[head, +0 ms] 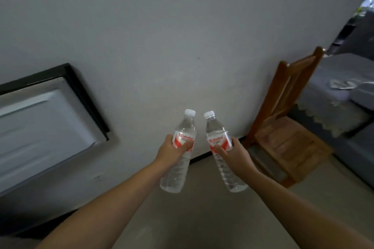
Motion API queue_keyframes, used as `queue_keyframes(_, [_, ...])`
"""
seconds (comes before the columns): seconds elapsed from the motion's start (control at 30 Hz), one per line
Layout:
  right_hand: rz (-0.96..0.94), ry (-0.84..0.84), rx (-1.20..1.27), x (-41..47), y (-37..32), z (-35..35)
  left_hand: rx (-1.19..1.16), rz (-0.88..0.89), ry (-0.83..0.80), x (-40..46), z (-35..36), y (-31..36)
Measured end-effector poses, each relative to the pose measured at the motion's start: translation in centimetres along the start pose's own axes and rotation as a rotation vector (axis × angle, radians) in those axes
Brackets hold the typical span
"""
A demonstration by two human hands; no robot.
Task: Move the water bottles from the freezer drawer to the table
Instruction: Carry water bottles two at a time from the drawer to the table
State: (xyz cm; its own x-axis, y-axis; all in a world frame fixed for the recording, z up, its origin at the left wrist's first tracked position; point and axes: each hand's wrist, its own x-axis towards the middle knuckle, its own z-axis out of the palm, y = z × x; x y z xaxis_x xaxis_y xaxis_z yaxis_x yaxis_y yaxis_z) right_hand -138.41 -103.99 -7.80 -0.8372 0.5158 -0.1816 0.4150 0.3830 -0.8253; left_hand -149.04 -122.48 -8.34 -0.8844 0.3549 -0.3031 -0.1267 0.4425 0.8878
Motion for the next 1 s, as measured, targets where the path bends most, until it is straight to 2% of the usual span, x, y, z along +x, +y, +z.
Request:
queue_keyframes(0.37, [0.118,0.305,0.127,0.6,9.2,-16.5,0.197,0.221,-0.318,4.3,19.2,9.8])
queue_keyframes(0.7, [0.301,0.623,0.229,-3.8,19.3,-28.7,0.27,0.358,-0.789,4.6,39.0,17.0])
queue_keyframes(0.87, [0.385,0.86,0.274,-3.6,23.8,-35.5,0.334,0.455,-1.01,4.5,49.3,21.5])
queue_keyframes(1.0, [0.464,1.038,0.35,-3.3,25.9,-40.7,0.37,0.481,-1.113,5.1,57.4,25.7])
